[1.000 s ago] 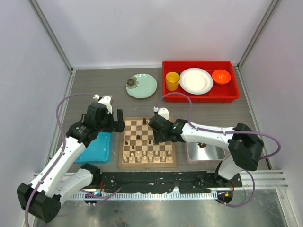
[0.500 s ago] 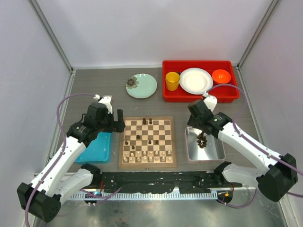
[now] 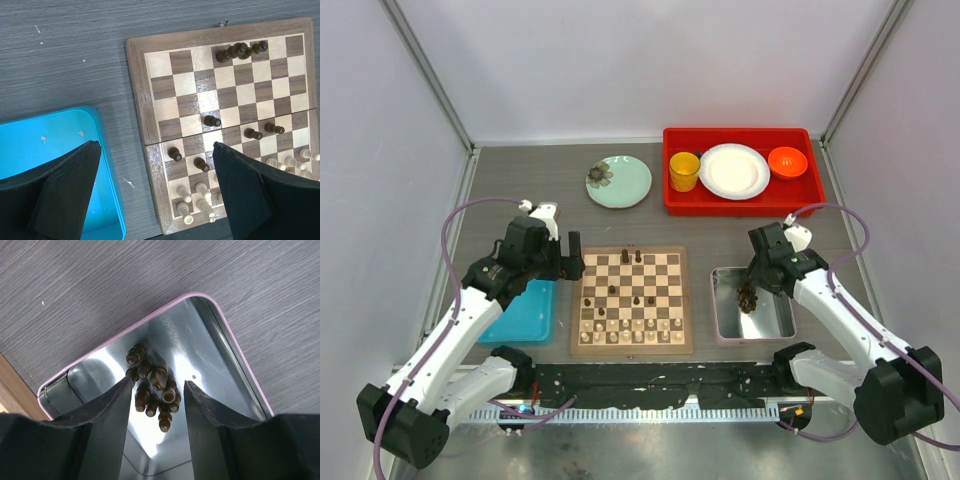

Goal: Set up the chess pieces on the board

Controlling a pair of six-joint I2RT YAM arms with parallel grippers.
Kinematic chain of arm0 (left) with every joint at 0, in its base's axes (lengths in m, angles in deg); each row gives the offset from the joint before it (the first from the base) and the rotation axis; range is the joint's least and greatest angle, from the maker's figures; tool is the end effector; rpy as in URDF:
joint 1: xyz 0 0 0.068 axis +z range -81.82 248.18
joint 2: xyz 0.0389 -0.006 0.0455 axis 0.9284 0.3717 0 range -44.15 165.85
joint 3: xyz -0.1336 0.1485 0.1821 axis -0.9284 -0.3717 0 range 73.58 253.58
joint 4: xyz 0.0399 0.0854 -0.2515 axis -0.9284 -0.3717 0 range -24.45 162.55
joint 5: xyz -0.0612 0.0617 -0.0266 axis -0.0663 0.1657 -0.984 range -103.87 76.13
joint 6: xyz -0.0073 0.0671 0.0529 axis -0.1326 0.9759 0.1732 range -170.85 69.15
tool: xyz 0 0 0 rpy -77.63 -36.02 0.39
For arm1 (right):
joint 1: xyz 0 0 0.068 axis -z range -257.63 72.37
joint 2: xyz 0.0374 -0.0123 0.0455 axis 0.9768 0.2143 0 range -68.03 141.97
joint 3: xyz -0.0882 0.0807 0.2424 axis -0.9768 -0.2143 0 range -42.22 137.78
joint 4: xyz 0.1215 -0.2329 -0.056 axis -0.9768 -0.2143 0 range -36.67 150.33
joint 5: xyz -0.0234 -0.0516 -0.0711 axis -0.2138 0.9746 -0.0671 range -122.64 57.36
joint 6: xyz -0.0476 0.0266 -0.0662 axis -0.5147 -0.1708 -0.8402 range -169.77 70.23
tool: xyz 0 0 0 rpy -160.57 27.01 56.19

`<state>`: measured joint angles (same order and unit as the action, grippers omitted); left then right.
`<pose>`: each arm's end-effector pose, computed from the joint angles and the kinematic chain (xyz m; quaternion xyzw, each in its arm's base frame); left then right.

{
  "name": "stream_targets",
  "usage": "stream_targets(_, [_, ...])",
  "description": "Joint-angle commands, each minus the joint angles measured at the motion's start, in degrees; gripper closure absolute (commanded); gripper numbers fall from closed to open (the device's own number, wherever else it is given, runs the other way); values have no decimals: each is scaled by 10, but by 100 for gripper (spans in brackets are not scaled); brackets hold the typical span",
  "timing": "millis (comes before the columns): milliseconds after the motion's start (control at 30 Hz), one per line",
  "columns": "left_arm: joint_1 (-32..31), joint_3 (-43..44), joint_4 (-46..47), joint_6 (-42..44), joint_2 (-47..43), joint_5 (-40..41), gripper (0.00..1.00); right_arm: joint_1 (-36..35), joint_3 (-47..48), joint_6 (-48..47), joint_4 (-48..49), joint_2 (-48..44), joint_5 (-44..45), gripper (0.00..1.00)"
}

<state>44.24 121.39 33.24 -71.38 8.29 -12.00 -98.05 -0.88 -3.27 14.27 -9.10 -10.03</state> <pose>0.2067 -0.0891 0.2563 0.0210 0.9199 -0.1342 0.3678 0.2050 0.0452 0.1894 0.2589 0.9201 -0.0361 0.2916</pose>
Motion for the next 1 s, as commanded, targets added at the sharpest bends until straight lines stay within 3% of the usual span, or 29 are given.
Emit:
stream_targets(0, [-1,0,13,6,-2,-10,1,18,-1,-55,74,31,-28,49])
stream_targets(267, [-1,0,13,6,0,-10,1,31,-12,-96,112,55,-47,50])
stream_targets(800, [-1,0,13,8,4,-10,1,72,-34,-119,169,100,-114,62])
stream_targets(967, [-1,0,13,8,3,-11,1,72,-36,-117,166,98,-116,70])
